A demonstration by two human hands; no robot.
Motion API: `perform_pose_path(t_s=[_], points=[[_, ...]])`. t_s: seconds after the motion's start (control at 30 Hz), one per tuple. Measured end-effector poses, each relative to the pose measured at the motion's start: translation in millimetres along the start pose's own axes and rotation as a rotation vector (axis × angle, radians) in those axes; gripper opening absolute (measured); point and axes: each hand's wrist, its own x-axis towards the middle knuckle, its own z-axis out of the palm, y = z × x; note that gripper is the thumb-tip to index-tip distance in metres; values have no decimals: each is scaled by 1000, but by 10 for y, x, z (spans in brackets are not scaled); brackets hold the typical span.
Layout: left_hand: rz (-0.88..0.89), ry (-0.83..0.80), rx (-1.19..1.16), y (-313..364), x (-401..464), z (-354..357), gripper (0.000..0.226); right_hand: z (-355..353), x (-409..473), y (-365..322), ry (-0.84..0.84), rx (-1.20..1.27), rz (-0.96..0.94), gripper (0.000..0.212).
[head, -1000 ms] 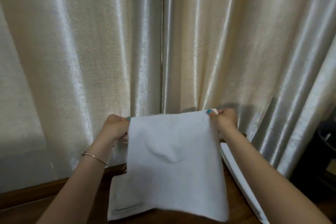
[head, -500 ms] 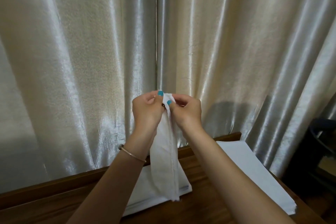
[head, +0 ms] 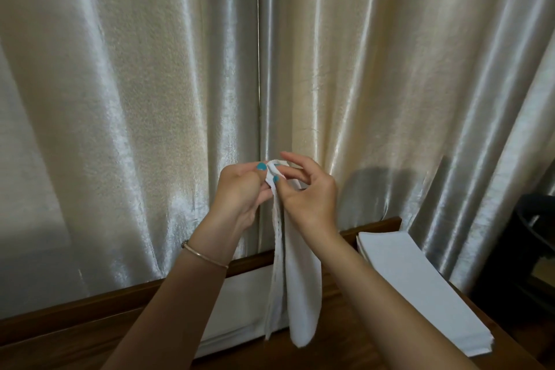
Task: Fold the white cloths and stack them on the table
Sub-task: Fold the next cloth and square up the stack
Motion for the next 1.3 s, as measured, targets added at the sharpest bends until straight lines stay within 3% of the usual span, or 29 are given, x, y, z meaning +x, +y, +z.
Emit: perform_pose_path(t_s=[0.2, 0.3, 0.4, 0.5, 0.6, 0.67, 0.77, 0.87, 1.03, 1.17, 1.3], points=[[26, -46, -52, -14, -59, 14, 25, 4, -48, 29, 32, -60, -54, 34], [12, -55, -117, -7, -48, -15, 20, 2, -104, 88, 3, -220, -255, 35], [44, 9, 0, -30, -27, -61, 10, -44, -155, 178, -117, -387, -401, 39], [74, 42, 128, -58, 14, -156, 17, -128, -155, 184, -336, -218, -256, 45], [193, 30, 371, -71, 42, -297, 17, -316, 19, 145, -268, 40, -94, 50], [285, 14, 478, -50, 27, -369, 19, -486, 205, 152, -268, -48, -120, 46], [362, -19, 525, 13, -20, -429, 20, -674, 382, 150, -516, -301, -119, 42], [436, -86, 552, 53, -53, -465, 18, -735, 370, 92, -698, -354, -120, 43], [536, -98, 526, 77, -69, -521, 16, -717, 214, 21, -819, -337, -193, 36], [570, -56, 519, 120, -86, -598, 21, -687, 159, 24, -888, -567, -231, 39], [571, -12, 540, 150, -95, -725, 25, -692, 171, -49, -918, -379, -54, 22]])
